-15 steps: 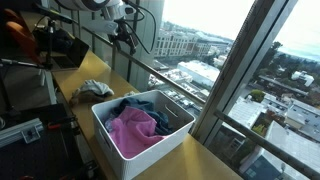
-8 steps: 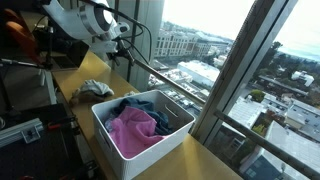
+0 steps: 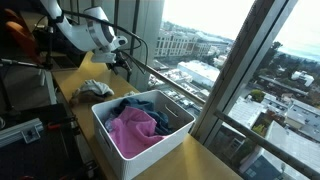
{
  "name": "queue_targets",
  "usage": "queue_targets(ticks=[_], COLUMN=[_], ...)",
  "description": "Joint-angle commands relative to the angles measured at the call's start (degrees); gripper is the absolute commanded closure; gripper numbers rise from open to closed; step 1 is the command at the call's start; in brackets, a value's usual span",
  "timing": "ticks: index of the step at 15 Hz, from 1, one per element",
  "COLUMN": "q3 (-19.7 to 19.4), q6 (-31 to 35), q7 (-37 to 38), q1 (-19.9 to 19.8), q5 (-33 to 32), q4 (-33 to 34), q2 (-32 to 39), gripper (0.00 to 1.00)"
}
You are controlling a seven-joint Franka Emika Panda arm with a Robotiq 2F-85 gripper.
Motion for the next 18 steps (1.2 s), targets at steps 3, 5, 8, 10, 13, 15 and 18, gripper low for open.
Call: queue_targets(ticks=[3, 5, 8, 10, 13, 15, 18], q3=[-1.3, -1.3, -4.5, -3.6, -1.4, -1.1, -1.3], q6=[-5.4, -7.0, -7.4, -8.7, -12.7, -15.3, -17.4], q7=[0.3, -0.4, -3.1, -6.9, -14.5, -18.5, -21.7], q1=[0.8, 0.3, 2.2, 1.0, -1.4, -2.6, -4.9], q5=[0.3, 1.2, 6.2, 12.5, 25.2, 33.1, 40.6], q4=[12.2, 16.0, 20.8, 23.6, 27.1, 28.1, 26.2], q2=[11.0, 14.7, 19.7, 22.6, 25.3, 25.5, 24.3], gripper=[0.0, 0.0, 0.0, 0.0, 0.0, 0.0, 0.0])
